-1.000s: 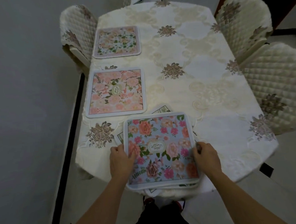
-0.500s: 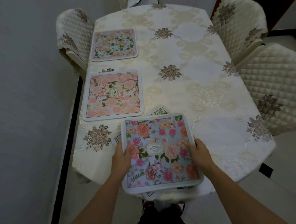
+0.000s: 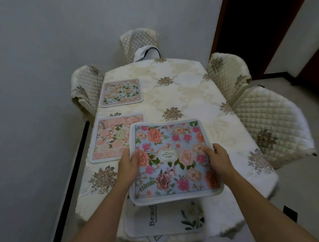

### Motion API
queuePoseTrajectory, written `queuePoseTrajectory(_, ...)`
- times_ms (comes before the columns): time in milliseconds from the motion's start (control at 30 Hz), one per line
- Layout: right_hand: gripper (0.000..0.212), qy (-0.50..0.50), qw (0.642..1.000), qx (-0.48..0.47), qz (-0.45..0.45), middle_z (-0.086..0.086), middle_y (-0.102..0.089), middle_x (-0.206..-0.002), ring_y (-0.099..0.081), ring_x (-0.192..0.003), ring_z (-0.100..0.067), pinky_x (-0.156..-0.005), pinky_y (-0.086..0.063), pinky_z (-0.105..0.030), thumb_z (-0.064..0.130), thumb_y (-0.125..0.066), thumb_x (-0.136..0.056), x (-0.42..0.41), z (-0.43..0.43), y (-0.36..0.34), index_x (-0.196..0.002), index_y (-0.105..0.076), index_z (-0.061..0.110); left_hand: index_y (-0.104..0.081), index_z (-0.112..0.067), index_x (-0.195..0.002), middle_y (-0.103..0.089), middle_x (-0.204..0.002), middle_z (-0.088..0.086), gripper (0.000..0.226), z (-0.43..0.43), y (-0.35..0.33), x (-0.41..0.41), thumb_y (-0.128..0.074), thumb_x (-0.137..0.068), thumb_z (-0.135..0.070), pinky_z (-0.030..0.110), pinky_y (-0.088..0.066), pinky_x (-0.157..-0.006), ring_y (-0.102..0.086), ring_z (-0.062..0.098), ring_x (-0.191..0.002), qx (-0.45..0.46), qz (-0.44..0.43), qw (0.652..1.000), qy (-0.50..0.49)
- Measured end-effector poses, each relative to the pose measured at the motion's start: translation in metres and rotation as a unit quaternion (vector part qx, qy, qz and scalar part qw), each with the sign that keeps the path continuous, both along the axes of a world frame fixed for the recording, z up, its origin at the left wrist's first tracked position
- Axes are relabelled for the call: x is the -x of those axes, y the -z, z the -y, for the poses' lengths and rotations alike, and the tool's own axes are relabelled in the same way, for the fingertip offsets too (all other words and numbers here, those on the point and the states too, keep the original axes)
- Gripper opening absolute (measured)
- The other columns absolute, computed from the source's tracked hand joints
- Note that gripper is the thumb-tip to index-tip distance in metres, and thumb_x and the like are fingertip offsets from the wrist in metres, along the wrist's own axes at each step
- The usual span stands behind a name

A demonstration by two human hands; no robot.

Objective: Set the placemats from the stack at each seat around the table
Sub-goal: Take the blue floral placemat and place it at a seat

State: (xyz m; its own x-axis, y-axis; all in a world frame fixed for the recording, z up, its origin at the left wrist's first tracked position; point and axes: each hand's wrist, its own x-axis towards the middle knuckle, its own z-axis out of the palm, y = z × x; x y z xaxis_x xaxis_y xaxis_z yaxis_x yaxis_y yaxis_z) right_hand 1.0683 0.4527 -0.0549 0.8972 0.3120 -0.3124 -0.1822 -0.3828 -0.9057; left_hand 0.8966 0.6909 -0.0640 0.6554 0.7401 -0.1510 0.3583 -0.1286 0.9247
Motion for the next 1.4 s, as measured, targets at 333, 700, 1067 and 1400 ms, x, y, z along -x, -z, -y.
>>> queuePoseTrajectory(333,0.020,0.064,0.998,-0.008,0.011,-0.007,-0.072,-0.095,-0.072,-0.082,-0.023,-0.069,-0.060,-0.039,0.029,-0.055,-0.099,-0.002,0.040,-0.024,-0.103,-0.064,0.012,-0.057,-0.017,-0.106,-0.069,-0.096,0.008,0.024,0.025,-0.035,-0.036,-0.047,-0.102,-0.039,0.048,-0.060,-0.075,-0.070,0.026,-0.087,-0.030,0.004,0.998,0.063)
queuePoseTrajectory(700,0.018,0.291,0.957,0.003,0.009,-0.007,-0.075,-0.095,-0.074,-0.083,-0.026,-0.080,-0.061,-0.050,0.029,-0.055,-0.098,0.041,0.164,-0.013,-0.106,-0.066,0.017,-0.056,-0.018,-0.100,-0.070,-0.098,0.004,0.026,0.112,-0.026,-0.111,-0.048,-0.101,-0.043,0.043,-0.062,-0.070,-0.072,0.021,-0.086,-0.008,0.007,0.961,0.277)
queuePoseTrajectory(1067,0.024,0.529,0.844,0.089,0.020,-0.006,-0.073,-0.094,-0.072,-0.083,-0.025,-0.081,-0.060,-0.048,0.037,-0.056,-0.094,0.172,0.304,-0.023,-0.104,-0.066,0.017,-0.057,-0.015,-0.115,-0.071,-0.105,0.004,0.035,0.278,-0.015,-0.123,-0.047,-0.100,-0.046,0.044,-0.060,-0.082,-0.072,0.020,-0.091,0.027,0.025,0.859,0.511)
queuePoseTrajectory(1400,0.016,0.606,0.793,0.064,0.002,-0.007,-0.073,-0.092,-0.072,-0.081,-0.026,-0.080,-0.060,-0.046,0.034,-0.054,-0.097,0.197,0.367,-0.014,-0.096,-0.062,0.020,-0.055,-0.014,-0.111,-0.071,-0.096,-0.003,0.029,0.368,-0.020,-0.136,-0.047,-0.102,-0.040,0.026,-0.059,-0.065,-0.072,0.013,-0.084,0.012,0.045,0.808,0.587)
